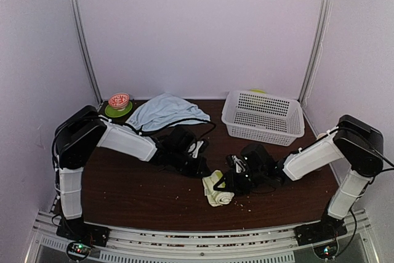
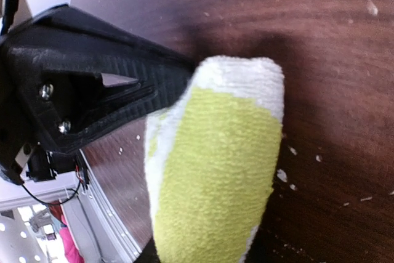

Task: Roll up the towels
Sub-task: Pick up the towel from the center of the board, then place the towel in the bin.

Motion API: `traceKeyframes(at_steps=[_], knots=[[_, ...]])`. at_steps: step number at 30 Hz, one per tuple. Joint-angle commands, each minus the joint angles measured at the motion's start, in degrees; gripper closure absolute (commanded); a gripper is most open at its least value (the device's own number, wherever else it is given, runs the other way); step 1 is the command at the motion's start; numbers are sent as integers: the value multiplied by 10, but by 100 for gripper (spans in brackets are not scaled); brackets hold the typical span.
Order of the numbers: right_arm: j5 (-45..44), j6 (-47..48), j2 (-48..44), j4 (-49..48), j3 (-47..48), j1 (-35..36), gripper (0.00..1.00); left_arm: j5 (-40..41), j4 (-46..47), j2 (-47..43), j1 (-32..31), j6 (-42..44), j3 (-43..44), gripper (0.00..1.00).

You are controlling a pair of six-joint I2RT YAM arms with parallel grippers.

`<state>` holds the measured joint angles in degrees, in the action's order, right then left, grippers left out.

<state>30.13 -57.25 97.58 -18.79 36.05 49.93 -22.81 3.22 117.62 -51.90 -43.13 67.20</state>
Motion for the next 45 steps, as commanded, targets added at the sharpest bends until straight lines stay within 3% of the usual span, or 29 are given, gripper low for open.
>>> traceKeyframes(at_steps=[1, 4, 5, 16, 23, 29, 37, 45], knots=[[-14, -9, 13, 34, -12, 9, 79, 20, -79, 8, 1, 12, -22, 100], [-35, 0, -11, 54, -12, 11, 98, 25, -90, -7, 1, 16, -21, 100], [-45, 6, -23, 70, -10, 12, 100, 30, -96, -17, 1, 17, -21, 100], [-180, 125, -242, 384, 99, 6, 100, 110, -183, -217, 16, 26, -48, 100], [-240, 233, -308, 543, 264, -99, 100, 167, -224, -309, 16, 25, -71, 100], [-269, 256, -245, 518, 366, -228, 100, 185, -230, -328, 16, 17, -95, 100], [-283, 241, -45, 481, 485, -336, 100, 175, -228, -321, 16, 5, -107, 100], [-299, 278, 187, 596, 700, -391, 100, 176, -236, -299, 16, 6, -105, 100]])
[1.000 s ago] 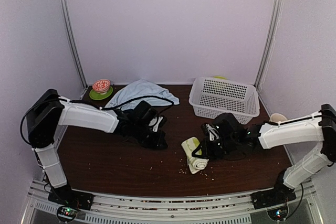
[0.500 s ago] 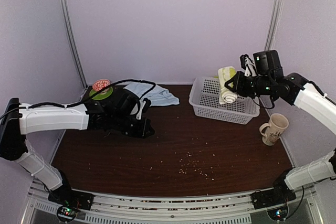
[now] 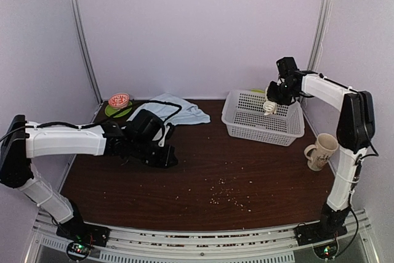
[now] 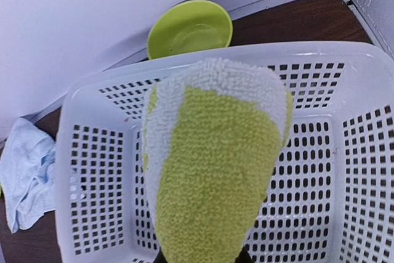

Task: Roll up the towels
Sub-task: Place the towel in the bin.

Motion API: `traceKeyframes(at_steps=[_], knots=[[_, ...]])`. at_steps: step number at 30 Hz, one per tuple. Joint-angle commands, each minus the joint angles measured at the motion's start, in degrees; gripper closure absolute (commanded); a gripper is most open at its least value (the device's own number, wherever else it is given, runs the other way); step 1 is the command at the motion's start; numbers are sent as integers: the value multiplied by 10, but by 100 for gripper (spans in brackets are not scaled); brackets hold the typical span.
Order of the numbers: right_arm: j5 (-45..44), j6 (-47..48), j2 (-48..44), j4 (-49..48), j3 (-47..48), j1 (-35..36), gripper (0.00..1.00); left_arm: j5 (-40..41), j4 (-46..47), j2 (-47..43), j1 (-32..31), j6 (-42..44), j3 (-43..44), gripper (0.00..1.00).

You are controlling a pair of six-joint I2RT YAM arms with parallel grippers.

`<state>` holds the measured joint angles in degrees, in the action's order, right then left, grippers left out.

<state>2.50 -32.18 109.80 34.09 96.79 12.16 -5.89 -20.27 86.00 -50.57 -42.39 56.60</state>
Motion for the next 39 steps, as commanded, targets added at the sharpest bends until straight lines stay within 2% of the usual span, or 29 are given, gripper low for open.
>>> traceKeyframes(at_steps=[1, 4, 10, 22, 35, 39], knots=[[-30, 32, 86, 91, 118, -15, 100, 9, -4, 22, 3, 2, 6, 100], [-45, 36, 131, 118, 160, -21, 100, 12, -19, 36, 3, 16, 28, 100], [-53, 43, 171, 138, 181, -44, 100, 13, -34, 57, 3, 33, 54, 100], [-21, 83, 212, 156, 183, -76, 100, -5, -23, 90, 3, 43, 66, 100], [-87, 108, 240, 195, 190, -85, 100, -14, -19, 105, 3, 44, 71, 100], [-90, 112, 244, 201, 189, -89, 86, -16, -18, 107, 3, 44, 70, 100]])
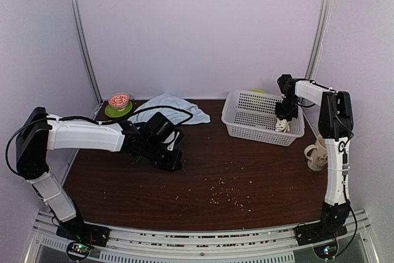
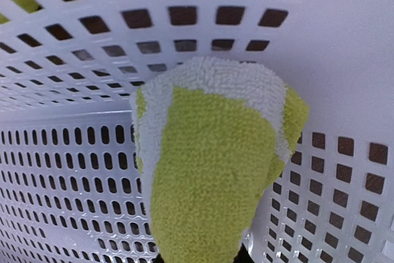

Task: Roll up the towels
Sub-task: Place the towel in the bin.

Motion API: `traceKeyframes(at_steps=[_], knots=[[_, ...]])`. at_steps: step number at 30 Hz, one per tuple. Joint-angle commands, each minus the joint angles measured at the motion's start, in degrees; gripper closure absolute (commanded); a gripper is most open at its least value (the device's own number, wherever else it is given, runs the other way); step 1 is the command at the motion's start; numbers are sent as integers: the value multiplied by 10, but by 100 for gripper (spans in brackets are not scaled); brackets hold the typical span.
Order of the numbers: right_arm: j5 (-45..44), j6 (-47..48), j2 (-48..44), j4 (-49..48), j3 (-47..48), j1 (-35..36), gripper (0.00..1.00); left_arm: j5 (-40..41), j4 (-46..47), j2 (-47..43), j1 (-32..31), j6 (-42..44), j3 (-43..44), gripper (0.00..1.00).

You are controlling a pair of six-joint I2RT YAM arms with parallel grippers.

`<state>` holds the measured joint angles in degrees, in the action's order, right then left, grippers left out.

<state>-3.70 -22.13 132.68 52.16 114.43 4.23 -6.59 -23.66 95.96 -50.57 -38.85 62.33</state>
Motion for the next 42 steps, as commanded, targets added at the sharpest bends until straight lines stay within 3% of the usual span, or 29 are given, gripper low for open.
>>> traceKeyframes(at_steps=[1, 9, 17, 25, 32, 42], knots=[[-30, 12, 15, 22, 12, -10, 78, -9, 15, 8, 3, 8, 13, 100], [-40, 8, -3, 28, 7, -10, 43, -11, 17, 12, 3, 9, 15, 100], [-44, 2, -56, 19, -3, -10, 33, -14, 16, 15, 3, 11, 19, 100], [-25, -3, -90, 3, -19, -6, 35, -16, 17, 16, 3, 11, 21, 100], [44, -12, -69, -16, -7, 8, 60, -11, 12, 17, 3, 11, 25, 100], [4, -31, -47, 3, -20, -2, 71, 4, 5, 0, 3, 7, 13, 100]])
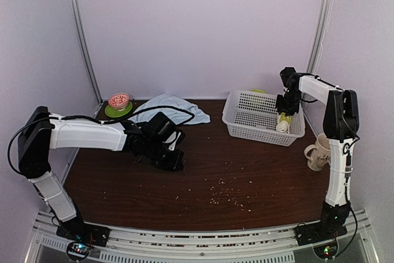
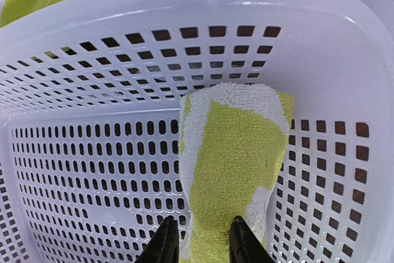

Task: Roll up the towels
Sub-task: Place the towel in the bin.

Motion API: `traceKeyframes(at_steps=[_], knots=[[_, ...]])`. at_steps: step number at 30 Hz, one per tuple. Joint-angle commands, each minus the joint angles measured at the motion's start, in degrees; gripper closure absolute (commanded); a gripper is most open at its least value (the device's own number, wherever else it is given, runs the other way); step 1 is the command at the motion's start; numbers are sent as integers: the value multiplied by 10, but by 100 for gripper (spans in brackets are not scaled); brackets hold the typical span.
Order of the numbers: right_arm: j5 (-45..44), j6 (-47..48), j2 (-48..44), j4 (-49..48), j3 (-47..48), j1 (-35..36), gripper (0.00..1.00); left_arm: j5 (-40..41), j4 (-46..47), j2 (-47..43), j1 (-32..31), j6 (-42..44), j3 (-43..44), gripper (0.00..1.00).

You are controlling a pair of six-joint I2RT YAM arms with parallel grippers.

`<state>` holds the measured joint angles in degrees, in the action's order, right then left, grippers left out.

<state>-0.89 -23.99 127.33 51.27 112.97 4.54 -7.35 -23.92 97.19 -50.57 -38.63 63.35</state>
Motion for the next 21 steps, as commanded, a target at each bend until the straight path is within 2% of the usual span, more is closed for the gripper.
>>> traceKeyframes(at_steps=[1, 8, 9, 12, 14, 18, 21], knots=[[-28, -13, 7, 16, -5, -6, 71, 13, 7, -13, 3, 3, 1, 100], [-38, -11, -6, 34, -1, -13, 71, 25, 5, -16, 3, -1, -1, 100], [-30, -13, -16, 33, -1, -13, 67, 32, 3, -18, 4, -1, 1, 100], [1, -21, -61, 4, -7, -9, 46, 46, -7, -21, 20, -6, 15, 100], [16, -29, -106, -9, -4, 0, 41, 47, -13, -18, 49, -15, 29, 100], [35, -51, -203, -36, -31, 33, 37, 29, -7, 3, 148, -58, 67, 83], [45, -60, -312, -101, -121, 76, 38, 31, -13, 45, 214, -82, 124, 69]])
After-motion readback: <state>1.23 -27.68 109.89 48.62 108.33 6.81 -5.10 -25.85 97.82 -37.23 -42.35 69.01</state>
